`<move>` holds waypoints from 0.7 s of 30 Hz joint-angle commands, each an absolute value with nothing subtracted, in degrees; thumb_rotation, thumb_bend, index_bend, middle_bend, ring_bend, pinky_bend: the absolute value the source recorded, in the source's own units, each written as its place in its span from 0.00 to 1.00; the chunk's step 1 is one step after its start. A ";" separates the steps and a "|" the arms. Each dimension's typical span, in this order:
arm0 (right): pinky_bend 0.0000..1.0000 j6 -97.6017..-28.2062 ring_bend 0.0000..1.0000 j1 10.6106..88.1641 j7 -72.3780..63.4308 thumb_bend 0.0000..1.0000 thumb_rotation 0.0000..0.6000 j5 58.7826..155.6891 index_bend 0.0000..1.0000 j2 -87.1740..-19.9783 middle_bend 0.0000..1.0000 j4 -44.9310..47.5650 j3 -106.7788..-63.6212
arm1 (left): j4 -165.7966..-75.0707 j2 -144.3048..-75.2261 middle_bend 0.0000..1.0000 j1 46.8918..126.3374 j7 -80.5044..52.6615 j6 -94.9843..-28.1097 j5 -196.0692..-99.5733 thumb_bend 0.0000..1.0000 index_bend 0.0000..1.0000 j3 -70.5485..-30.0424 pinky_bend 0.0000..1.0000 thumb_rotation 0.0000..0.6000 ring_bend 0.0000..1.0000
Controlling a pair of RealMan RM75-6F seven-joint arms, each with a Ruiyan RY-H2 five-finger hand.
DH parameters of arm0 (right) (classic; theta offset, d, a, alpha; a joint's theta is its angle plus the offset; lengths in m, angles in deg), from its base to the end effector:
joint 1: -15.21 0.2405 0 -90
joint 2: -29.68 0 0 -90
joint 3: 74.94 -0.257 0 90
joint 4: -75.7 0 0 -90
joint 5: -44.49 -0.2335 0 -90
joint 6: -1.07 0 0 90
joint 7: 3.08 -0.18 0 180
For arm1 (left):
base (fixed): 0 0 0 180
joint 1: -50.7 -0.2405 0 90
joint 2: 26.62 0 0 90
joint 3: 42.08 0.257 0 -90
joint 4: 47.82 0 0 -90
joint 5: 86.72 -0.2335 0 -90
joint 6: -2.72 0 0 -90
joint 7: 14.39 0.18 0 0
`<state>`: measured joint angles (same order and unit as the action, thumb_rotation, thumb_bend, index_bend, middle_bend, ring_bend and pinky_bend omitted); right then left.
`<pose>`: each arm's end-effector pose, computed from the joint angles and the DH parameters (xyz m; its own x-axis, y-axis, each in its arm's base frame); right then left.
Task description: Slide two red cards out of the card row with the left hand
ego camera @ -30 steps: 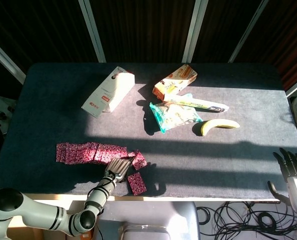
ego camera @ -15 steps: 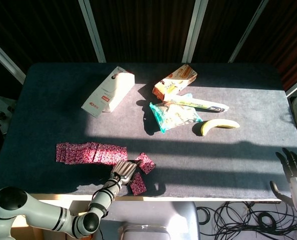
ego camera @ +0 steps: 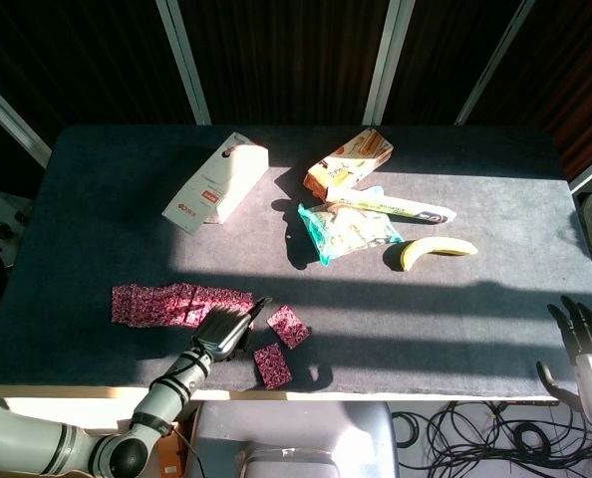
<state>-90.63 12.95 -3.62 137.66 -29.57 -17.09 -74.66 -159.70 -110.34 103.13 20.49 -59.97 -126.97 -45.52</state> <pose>-0.3263 -0.1658 0.1650 0.4595 0.0061 0.8881 -0.8879 -0.0203 0.4596 -0.0773 0.3030 -0.0619 0.4355 0.4770 0.7634 0.8848 -0.3830 -0.2654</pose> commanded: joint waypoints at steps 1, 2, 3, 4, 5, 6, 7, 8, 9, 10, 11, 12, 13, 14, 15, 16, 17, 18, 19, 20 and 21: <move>0.03 -90.29 0.00 13.04 -2.70 0.31 1.00 137.58 0.00 -29.91 0.00 -17.20 -74.64 | -163.98 -96.75 0.37 91.95 8.79 -64.79 -149.50 0.49 0.00 -35.95 0.47 1.00 0.36; 0.03 -90.09 0.00 13.12 -2.35 0.31 1.00 137.59 0.00 -30.02 0.00 -17.32 -74.61 | -163.04 -94.88 0.26 89.83 6.49 -66.42 -153.93 0.47 0.00 -33.99 0.37 1.00 0.26; 0.03 -89.87 0.00 13.19 -1.86 0.31 1.00 137.61 0.00 -30.15 0.00 -17.45 -74.56 | -160.70 -93.38 0.18 86.83 3.06 -69.50 -159.53 0.45 0.00 -31.89 0.29 1.00 0.17; 0.03 -89.73 0.00 13.24 -1.48 0.31 1.00 137.60 0.00 -30.25 0.00 -17.55 -74.54 | -158.14 -92.99 0.13 84.38 0.25 -72.44 -163.38 0.44 0.00 -30.62 0.25 1.00 0.13; 0.03 -89.63 0.00 13.27 -1.13 0.31 1.00 137.57 0.00 -30.36 0.00 -17.64 -74.54 | -155.10 -93.06 0.08 81.85 -2.62 -75.62 -166.62 0.43 0.00 -29.57 0.20 1.00 0.08; 0.03 -89.53 0.00 13.30 -0.68 0.31 1.00 137.49 0.00 -30.53 0.00 -17.74 -74.57 | -150.51 -93.75 0.04 78.55 -6.60 -79.83 -170.12 0.43 0.00 -28.53 0.17 1.00 0.04; 0.03 -89.45 0.00 13.32 -0.32 0.31 1.00 137.42 0.00 -30.65 0.00 -17.80 -74.60 | -146.98 -94.55 0.02 76.16 -9.72 -82.73 -171.90 0.43 0.00 -28.01 0.14 1.00 0.02; 0.03 -89.39 0.00 13.34 0.07 0.31 1.00 137.34 0.00 -30.79 0.00 -17.86 -74.64 | -143.61 -95.43 0.00 73.99 -12.81 -85.24 -173.08 0.43 0.00 -27.73 0.12 1.00 0.00; 0.03 -89.26 0.00 13.38 0.62 0.31 1.00 137.20 0.00 -31.02 0.00 -17.92 -74.68 | -139.41 -96.62 0.00 71.58 -16.66 -87.79 -174.12 0.43 0.00 -27.58 0.11 1.00 0.00; 0.03 -89.08 0.00 13.45 1.05 0.31 1.00 137.11 0.00 -31.17 0.00 -18.01 -74.70 | -137.14 -97.30 0.00 70.11 -19.04 -88.90 -174.17 0.43 0.00 -27.63 0.09 1.00 0.00; 0.03 -88.93 0.00 13.56 1.51 0.31 1.00 137.15 0.00 -31.34 0.00 -18.07 -74.72 | -136.11 -97.34 0.00 69.32 -19.55 -88.82 -174.03 0.43 0.00 -27.49 0.08 1.00 0.00; 0.03 -88.64 0.00 13.72 2.08 0.31 1.00 137.18 0.00 -31.58 0.00 -18.16 -74.72 | -135.29 -96.78 0.00 68.90 -18.58 -89.02 -175.28 0.42 0.00 -27.17 0.06 1.00 0.00; 0.03 -88.37 0.00 13.85 2.47 0.31 1.00 137.25 0.00 -31.71 0.00 -18.27 -74.67 | -134.70 -96.67 0.00 68.57 -18.21 -89.88 -176.78 0.42 0.00 -27.16 0.04 1.00 0.00; 0.03 -88.22 0.00 13.93 2.76 0.31 1.00 137.33 0.00 -31.80 0.00 -18.37 -74.62 | -134.31 -96.83 0.00 68.07 -18.26 -90.61 -177.66 0.42 0.00 -27.33 0.03 1.00 0.00; 0.03 -88.13 0.00 13.97 3.01 0.31 1.00 137.43 0.00 -31.89 0.00 -18.44 -74.55 | -134.19 -96.99 0.00 67.57 -18.25 -90.94 -178.05 0.41 0.00 -27.49 0.03 1.00 0.00; 0.03 -88.09 0.00 13.98 3.35 0.31 1.00 137.56 0.00 -32.01 0.00 -18.46 -74.46 | -134.16 -97.06 0.00 67.12 -17.84 -90.80 -178.46 0.41 0.00 -27.57 0.03 1.00 0.00; 0.03 -88.10 0.00 13.97 3.51 0.31 1.00 137.65 0.00 -32.08 0.00 -18.46 -74.41 | -134.16 -97.01 0.00 67.01 -17.41 -90.34 -178.82 0.41 0.00 -27.56 0.02 1.00 0.00; 0.03 -88.11 0.00 13.96 3.55 0.31 1.00 137.73 0.00 -32.13 0.00 -18.43 -74.35 | -134.29 -96.87 0.00 66.98 -17.01 -89.40 -179.14 0.41 0.00 -27.52 0.02 1.00 0.00; 0.03 -88.10 0.00 13.95 3.52 0.31 1.00 137.70 0.00 -32.12 0.00 -18.40 -74.34 | -134.54 -96.66 0.00 67.01 -16.80 -88.43 -179.12 0.41 0.00 -27.47 0.02 1.00 0.00; 0.03 -88.09 0.00 13.96 3.44 0.31 1.00 137.61 0.00 -32.10 0.00 -18.38 -74.37 | -134.91 -96.42 0.00 67.06 -16.65 -87.55 -179.02 0.41 0.00 -27.54 0.02 1.00 0.00; 0.03 -88.06 0.00 13.98 3.33 0.31 1.00 137.51 0.00 -32.07 0.00 -18.37 -74.41 | -135.26 -96.18 0.00 67.09 -16.39 -86.74 -178.97 0.41 0.00 -27.79 0.02 1.00 0.00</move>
